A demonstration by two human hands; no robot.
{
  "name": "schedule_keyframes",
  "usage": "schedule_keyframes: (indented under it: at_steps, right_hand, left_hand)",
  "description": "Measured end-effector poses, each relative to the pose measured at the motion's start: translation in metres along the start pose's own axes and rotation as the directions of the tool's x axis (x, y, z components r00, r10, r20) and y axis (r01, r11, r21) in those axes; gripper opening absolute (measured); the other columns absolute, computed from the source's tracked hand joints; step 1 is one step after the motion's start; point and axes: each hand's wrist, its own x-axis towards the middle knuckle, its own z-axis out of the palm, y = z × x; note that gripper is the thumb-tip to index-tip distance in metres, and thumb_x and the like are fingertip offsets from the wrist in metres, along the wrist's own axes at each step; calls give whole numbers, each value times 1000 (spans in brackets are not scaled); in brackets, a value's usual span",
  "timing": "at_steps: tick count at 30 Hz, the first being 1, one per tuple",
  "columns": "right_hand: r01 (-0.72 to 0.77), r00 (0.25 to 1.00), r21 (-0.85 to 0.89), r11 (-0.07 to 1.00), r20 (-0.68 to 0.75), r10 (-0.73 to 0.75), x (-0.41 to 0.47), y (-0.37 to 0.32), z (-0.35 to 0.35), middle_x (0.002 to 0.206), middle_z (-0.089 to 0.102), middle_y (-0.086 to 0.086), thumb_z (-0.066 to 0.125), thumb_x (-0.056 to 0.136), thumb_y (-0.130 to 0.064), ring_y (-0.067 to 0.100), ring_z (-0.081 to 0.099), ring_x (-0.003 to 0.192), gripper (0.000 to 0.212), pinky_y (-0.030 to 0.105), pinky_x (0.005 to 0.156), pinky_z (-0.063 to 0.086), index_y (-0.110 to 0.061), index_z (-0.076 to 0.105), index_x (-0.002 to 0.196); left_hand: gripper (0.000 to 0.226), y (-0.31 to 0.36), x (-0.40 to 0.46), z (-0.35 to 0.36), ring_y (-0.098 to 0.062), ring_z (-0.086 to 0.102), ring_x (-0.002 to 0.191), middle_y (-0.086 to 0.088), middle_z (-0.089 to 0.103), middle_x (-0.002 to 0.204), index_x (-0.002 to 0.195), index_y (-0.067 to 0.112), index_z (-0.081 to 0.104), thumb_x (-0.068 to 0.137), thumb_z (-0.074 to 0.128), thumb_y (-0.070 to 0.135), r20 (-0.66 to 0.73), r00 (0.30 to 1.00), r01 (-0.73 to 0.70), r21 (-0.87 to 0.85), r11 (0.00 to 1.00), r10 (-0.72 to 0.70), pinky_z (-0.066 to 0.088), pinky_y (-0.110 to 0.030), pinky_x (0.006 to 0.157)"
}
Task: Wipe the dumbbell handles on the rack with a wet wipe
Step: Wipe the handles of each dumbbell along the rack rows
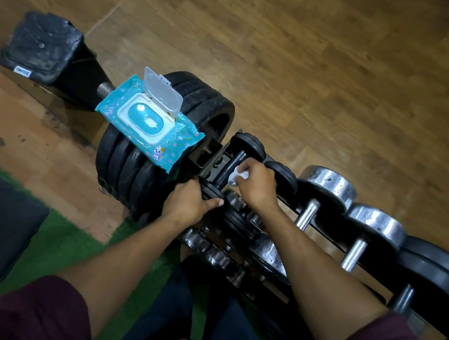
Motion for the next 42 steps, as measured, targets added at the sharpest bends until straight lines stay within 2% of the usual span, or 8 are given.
schedule_keyframes:
  at_steps: [8,11,21,25,29,33,38,42]
  right_hand:
    - [258,958,-329,909,-32,-284,1,-3,5,112,55,6,61,90,-3,28,63,83,35,36,64,55,-17,65,121]
    - [426,898,-479,767,120,-424,3,-5,0,114,52,6,64,90,-5,29,62,91,31,37,58,53,-13,65,119]
    - [376,916,-668,642,164,-365,9,-16,-17,149,43,11,60,86,7,32,47,127,61,36,65,48,-9,47,143]
    - [446,886,-683,578,246,-393,9,-21,-14,146,48,8,57,90,3,29,52,119,52,37,63,52,-10,51,141]
    - [350,924,-712,608,156,-350,12,-26,-17,142,54,3,56,91,0,28,61,109,44,35,58,50,-13,59,133]
    - [372,921,-747,551,223,-320,11,-41,-18,120,61,2,55,92,-4,25,66,78,26,30,46,34,-16,65,113]
    - [332,940,-794,508,236,-246,23,-62,-18,113,60,8,56,92,-4,27,59,66,17,29,44,27,-12,68,101]
    - [422,903,-727,542,389,-181,35,-75,-13,99,65,11,54,90,0,31,59,74,14,35,56,44,-11,62,91]
  left_hand:
    - [68,1,-2,-1,-36,66,108,-12,69,117,121,14,60,78,77,64,11,1000,14,47,999,-15,56,-41,87]
    - [69,4,-3,-1,-37,65,110,-14,69,119,123,13,59,79,77,63,14,1000,18,54,998,-19,55,-40,88]
    - [74,3,-5,-2,-36,64,112,-13,67,124,127,14,54,79,74,67,29,999,18,51,999,-19,55,-43,89]
    - [76,3,-5,-3,-37,63,114,-13,66,126,130,15,52,79,74,67,32,999,16,47,999,-17,55,-44,90]
    - [78,3,-7,-2,-38,63,116,-13,66,129,135,16,51,80,74,65,14,1000,3,36,999,-4,53,-42,91]
    - [79,4,-8,-2,-38,62,117,-13,65,130,138,15,49,81,74,64,9,1000,0,40,999,0,53,-42,91]
    - [80,7,-10,-4,-39,63,116,-15,65,129,135,13,48,81,74,65,-4,1000,10,61,998,-10,53,-42,89]
    - [82,6,-10,-5,-38,62,117,-15,63,130,136,13,47,80,74,66,0,1000,5,62,998,-5,54,-44,91]
